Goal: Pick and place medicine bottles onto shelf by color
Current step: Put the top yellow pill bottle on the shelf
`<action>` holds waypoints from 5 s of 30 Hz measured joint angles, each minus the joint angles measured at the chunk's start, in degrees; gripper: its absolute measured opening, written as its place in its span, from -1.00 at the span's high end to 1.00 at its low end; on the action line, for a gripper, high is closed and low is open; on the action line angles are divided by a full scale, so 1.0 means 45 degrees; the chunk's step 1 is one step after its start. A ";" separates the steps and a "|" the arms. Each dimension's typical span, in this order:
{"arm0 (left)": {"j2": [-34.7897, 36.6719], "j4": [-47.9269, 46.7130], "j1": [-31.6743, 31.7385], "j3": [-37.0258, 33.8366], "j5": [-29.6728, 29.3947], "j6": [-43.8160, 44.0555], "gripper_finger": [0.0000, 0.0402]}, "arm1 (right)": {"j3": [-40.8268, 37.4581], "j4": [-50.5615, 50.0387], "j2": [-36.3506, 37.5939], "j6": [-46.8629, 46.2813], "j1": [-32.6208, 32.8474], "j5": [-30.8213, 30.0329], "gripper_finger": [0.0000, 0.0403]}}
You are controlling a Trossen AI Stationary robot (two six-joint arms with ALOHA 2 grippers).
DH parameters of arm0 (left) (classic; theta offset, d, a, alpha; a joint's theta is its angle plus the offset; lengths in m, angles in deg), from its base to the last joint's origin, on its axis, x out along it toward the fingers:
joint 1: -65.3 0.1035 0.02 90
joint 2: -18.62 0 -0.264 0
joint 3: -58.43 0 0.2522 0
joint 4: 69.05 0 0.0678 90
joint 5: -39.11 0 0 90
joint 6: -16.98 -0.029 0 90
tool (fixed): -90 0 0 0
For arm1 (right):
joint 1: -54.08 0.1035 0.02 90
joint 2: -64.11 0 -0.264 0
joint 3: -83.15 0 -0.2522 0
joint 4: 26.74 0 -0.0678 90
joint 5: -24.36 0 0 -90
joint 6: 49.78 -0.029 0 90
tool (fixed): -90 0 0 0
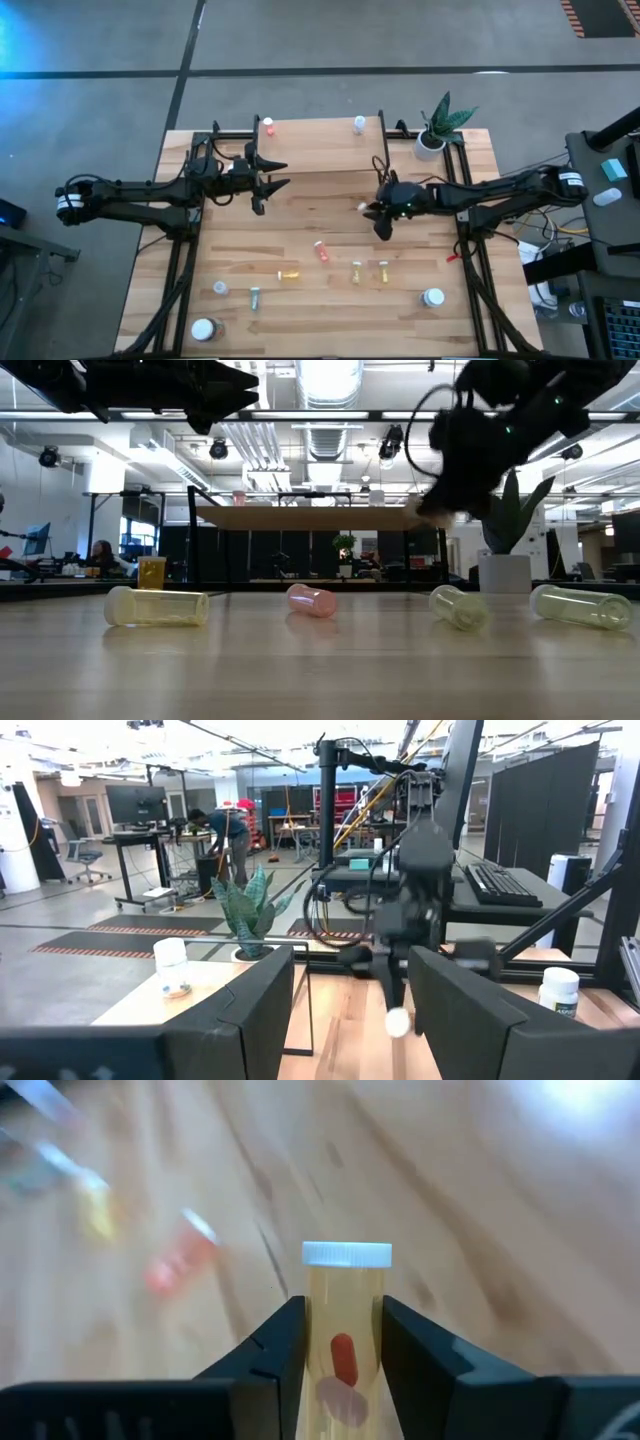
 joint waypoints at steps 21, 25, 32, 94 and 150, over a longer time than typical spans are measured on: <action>-0.0005 0.0005 0.0005 0.0019 0.0000 -0.0005 0.09 | -0.0050 0.7977 0.0029 0.4570 -0.2124 -0.1799 0.45; -0.0005 0.0003 0.0005 0.0019 0.0000 -0.0005 0.09 | -0.0087 0.8699 0.0029 0.4620 -0.2799 -0.1659 0.45; -0.0005 0.0041 0.0003 0.0045 0.0000 -0.0005 0.09 | -0.0131 0.9453 -0.0184 0.4736 -0.3249 -0.0671 0.45; -0.1302 0.0967 0.0005 0.0325 -0.0005 0.0321 0.09 | 0.1540 1.5779 -0.7320 0.6796 -0.2079 -1.0190 0.45; -0.3684 0.1039 0.0005 0.1403 -0.0039 0.0960 -0.27 | 0.2438 1.3604 -0.5965 0.4061 -0.1617 0.0269 0.45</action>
